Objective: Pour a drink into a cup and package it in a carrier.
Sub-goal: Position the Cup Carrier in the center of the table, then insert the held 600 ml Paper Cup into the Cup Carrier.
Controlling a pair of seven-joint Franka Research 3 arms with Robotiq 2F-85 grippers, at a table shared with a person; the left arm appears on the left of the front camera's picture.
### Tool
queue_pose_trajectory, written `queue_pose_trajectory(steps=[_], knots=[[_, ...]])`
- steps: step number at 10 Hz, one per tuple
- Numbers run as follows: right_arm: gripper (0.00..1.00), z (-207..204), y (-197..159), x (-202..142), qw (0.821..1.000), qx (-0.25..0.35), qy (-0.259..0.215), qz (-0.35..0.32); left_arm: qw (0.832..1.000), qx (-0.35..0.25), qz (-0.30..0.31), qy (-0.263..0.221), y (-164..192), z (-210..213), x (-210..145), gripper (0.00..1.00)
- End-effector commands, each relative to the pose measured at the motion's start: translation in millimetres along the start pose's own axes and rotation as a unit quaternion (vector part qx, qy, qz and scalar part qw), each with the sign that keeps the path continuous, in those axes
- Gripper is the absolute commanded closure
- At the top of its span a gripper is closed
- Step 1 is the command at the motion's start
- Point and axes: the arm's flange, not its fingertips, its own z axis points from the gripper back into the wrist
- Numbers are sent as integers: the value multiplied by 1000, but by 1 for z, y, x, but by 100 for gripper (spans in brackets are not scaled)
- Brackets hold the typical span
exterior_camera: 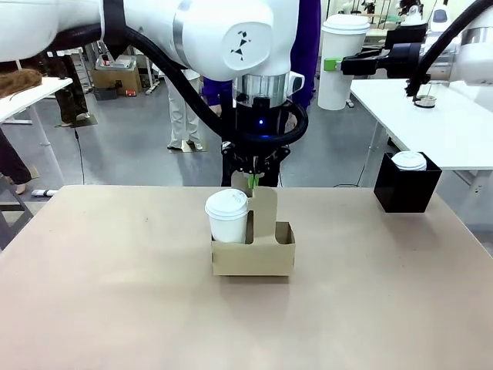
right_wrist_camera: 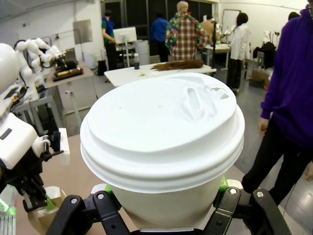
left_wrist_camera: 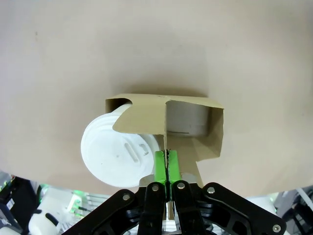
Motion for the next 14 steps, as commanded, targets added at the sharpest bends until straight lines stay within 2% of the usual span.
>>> queue_pose_trajectory(steps=[1,4,6,7,12,13,14], knots=[[20,1,2,5,1000,0,-1,3,1000,10,10,-15,3,-12,-8,99],[20,1,2,5,1000,0,-1,3,1000,-11,-17,11,6,-23,-8,99],[20,1,2,5,1000,0,-1,3,1000,-16,-6,13,12,-38,-13,99],[20,1,2,5,1000,0,-1,3,1000,0,-5,7,-2,-21,-6,99],[20,1,2,5,1000,0,-1,3,1000,0,-5,7,-2,-21,-6,99],[20,1,2,5,1000,0,-1,3,1000,-6,-3,7,-4,-19,-5,51],[20,1,2,5,1000,0,-1,3,999,-27,-11,20,7,-12,-4,40]])
